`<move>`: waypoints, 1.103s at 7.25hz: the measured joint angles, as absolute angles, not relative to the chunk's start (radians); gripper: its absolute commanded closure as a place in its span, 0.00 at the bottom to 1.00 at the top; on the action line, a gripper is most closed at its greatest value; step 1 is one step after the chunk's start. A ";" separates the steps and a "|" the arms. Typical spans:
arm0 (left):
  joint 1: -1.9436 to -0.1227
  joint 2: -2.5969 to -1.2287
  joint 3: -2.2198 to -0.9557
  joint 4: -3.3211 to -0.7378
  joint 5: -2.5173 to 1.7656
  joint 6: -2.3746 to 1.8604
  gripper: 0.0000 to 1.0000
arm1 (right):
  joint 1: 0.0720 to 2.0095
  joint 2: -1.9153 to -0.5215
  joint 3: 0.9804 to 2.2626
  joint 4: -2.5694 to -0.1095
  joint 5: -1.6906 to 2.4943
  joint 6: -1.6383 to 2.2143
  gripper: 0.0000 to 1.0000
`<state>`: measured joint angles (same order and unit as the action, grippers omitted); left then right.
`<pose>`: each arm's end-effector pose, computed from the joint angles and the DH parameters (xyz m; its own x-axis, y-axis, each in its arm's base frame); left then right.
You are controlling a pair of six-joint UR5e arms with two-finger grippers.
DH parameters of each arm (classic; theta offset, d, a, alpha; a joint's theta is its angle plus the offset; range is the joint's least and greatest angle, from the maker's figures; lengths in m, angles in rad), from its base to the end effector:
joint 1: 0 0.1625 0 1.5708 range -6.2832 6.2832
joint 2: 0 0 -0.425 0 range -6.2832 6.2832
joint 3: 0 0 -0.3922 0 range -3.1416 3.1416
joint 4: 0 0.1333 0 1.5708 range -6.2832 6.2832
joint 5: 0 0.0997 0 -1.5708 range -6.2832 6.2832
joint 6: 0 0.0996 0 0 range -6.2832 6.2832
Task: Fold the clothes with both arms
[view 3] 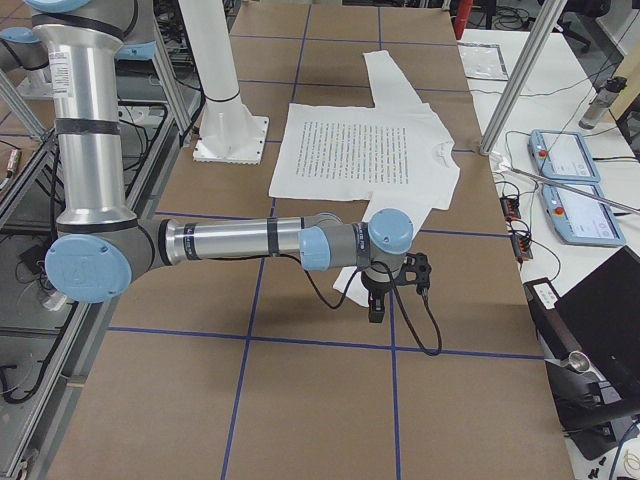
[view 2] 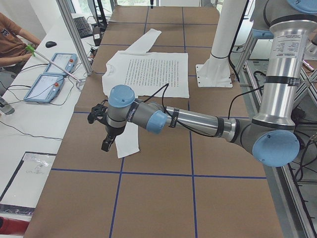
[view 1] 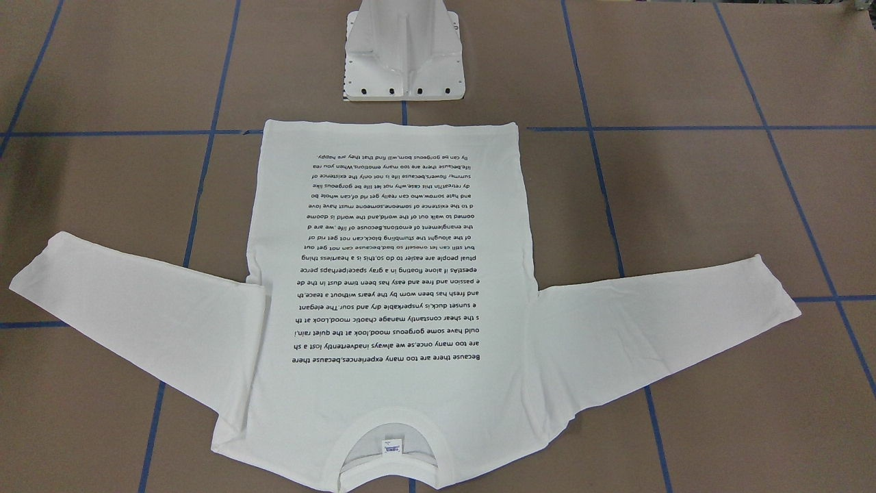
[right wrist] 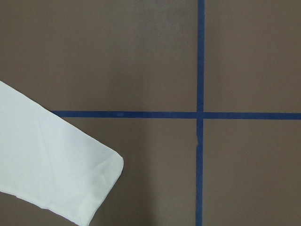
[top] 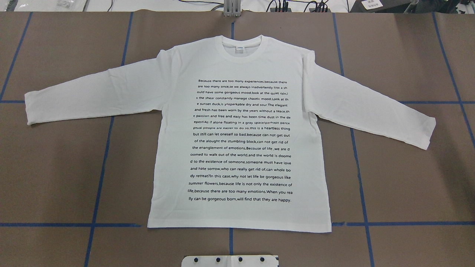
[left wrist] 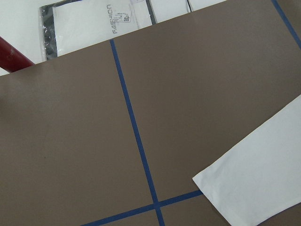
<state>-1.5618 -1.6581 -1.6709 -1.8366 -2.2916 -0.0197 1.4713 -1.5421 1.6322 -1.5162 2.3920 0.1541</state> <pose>-0.0627 -0.5454 0.5364 0.7487 0.2780 -0.6019 0.0067 0.9047 0.4261 0.0093 -0.5147 0.6048 0.6747 -0.0195 0.7379 -0.0053 0.9995 0.0313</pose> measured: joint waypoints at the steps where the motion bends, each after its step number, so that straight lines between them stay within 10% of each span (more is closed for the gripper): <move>1: -1.562 -1.653 -1.677 -1.838 -2.294 -0.022 0.00 | 1.459 -1.543 1.631 -1.485 2.396 0.158 0.00; 8: -1.556 -1.637 -1.708 -1.840 -2.324 -0.080 0.00 | 1.304 -1.475 1.435 -1.201 2.379 0.388 0.02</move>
